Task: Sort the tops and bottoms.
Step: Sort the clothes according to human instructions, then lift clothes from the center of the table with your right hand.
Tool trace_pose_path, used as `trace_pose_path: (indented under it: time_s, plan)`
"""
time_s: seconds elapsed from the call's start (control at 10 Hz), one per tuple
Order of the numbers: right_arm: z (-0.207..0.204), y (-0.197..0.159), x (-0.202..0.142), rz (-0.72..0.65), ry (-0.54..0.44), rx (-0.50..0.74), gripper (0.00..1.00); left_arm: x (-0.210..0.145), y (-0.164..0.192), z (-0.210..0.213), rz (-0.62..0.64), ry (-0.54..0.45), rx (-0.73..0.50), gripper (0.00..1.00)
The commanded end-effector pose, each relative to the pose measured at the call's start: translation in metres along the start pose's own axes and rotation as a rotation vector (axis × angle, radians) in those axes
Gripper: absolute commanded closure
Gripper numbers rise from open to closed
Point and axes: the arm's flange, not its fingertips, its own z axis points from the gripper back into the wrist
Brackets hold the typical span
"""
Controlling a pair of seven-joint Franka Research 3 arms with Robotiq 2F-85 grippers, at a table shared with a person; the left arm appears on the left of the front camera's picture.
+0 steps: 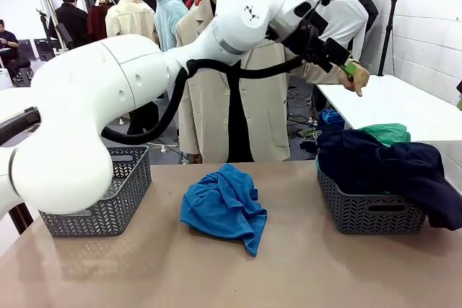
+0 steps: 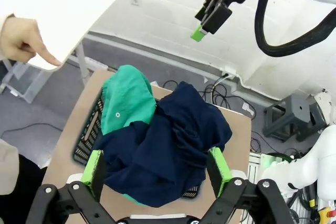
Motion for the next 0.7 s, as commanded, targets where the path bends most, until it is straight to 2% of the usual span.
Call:
trace_pose_path:
  time_s: [0.0,0.6]
  plan:
    - [-0.001,0.0019,-0.0012,0.003,0.009,-0.009,0.0,-0.0078,0.0015,-0.0178,0.02,-0.013,-0.035,0.0]
    - [-0.001,0.0019,-0.0012,0.003,0.009,-0.009,0.0,-0.0113,0.0015,-0.0234,0.016,0.01,-0.022,0.0]
